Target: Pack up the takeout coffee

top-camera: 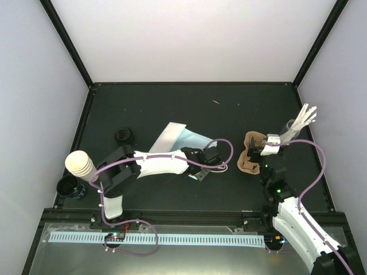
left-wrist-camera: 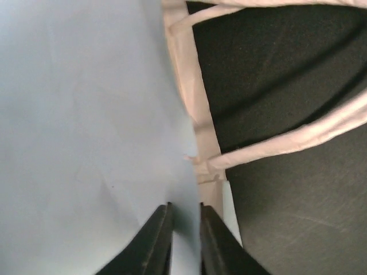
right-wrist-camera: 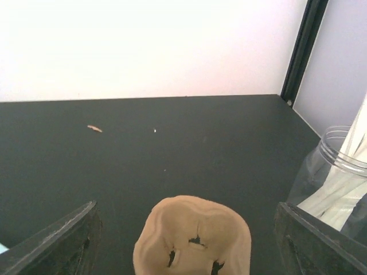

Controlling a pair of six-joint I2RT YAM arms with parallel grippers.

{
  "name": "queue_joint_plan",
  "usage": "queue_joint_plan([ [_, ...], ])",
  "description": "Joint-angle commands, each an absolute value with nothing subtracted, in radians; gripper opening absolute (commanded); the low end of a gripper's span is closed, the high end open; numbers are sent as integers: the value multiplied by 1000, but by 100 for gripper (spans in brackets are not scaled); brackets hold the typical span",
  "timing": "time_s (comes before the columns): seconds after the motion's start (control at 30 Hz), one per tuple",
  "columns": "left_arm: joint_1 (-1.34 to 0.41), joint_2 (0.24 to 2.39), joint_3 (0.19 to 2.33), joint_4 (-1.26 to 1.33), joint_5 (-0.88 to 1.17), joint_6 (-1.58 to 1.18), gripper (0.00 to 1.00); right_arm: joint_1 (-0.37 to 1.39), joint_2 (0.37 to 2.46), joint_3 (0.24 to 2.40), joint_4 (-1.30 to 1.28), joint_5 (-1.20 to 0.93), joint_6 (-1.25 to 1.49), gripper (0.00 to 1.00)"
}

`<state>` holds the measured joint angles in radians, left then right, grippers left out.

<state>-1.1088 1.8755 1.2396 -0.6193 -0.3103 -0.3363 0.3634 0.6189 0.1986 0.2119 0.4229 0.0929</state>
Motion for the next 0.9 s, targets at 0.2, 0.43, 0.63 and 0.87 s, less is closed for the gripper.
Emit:
queue_joint_plan([
  [0.2, -1095, 1687, 1292, -719, -398, -324, 1, 281, 543, 195, 299, 162, 33, 83],
  [0.43, -1071, 1592, 1321, -742, -381, -265, 1, 279, 574, 144, 436, 67, -62, 78],
  [0.63, -1027, 1565, 1394, -750, -366, -208, 1, 281, 478, 224, 231, -406, -72, 85],
  [0.87, -1020, 1555, 1490, -783, -339, -152, 2, 284, 401, 223, 142, -572, -80, 81],
])
